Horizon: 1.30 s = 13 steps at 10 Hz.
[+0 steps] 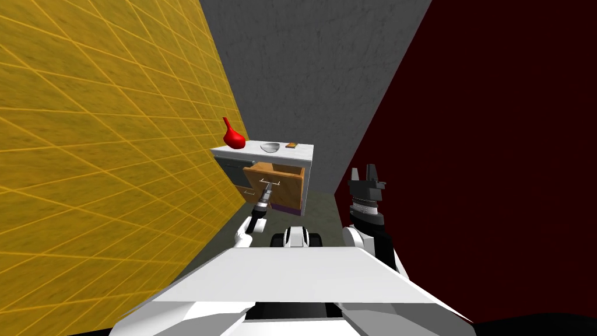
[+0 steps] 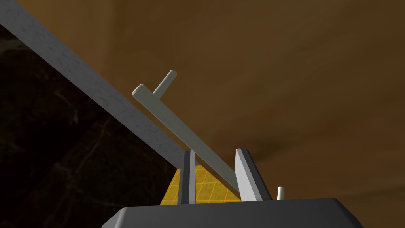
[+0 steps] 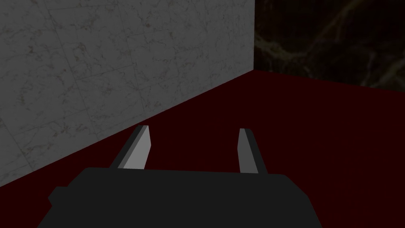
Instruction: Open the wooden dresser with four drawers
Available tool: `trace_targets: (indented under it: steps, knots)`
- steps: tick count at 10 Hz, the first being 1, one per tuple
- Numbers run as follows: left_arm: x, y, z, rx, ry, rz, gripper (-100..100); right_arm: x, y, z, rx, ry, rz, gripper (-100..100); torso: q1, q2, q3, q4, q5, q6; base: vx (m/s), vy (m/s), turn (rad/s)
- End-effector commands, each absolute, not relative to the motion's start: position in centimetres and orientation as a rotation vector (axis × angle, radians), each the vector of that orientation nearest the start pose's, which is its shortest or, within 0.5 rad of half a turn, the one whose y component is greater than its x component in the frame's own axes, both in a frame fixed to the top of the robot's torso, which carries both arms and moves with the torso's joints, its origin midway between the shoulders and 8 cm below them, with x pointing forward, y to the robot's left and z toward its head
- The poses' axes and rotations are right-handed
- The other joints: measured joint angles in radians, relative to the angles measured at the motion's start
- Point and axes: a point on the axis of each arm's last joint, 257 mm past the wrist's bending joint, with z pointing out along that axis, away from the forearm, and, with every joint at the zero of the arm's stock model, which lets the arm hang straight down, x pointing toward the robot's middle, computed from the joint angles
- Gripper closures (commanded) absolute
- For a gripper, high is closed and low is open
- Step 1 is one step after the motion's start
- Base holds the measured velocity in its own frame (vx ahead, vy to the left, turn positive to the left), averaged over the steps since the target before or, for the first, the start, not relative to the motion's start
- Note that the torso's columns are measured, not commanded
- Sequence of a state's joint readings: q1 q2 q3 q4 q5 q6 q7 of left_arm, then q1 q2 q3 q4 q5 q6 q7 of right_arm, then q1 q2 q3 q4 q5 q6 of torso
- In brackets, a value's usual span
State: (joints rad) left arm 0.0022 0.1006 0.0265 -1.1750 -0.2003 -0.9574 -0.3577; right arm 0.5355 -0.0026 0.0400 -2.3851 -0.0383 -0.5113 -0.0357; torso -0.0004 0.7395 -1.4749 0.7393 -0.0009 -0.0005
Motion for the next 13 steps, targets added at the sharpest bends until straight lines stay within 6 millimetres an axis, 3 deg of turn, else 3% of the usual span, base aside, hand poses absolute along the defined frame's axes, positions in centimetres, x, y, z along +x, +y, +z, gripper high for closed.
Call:
trace_targets:
  steps: [1,8,13]
  knots:
    - [48.8,21.7,-19.2,-0.355,1.035,-0.992,100,31.8,-27.0,6.1,0.629,0.522,1.407,0,-0.001,0.001,0.0,0.001,0.0,0.0,-0.105,0.037,-0.017]
    - [53.5,21.2,-18.2,-0.357,1.011,-0.968,100,31.8,-27.0,6.1,0.629,0.522,1.407,0,-0.001,0.002,0.001,0.002,-0.001,0.0,-0.124,0.032,-0.032]
    - [55.6,20.9,-17.7,-0.362,1.007,-0.952,100,31.8,-27.0,6.1,0.629,0.522,1.407,0,-0.004,0.001,0.001,0.005,-0.003,0.0,-0.097,0.026,-0.026]
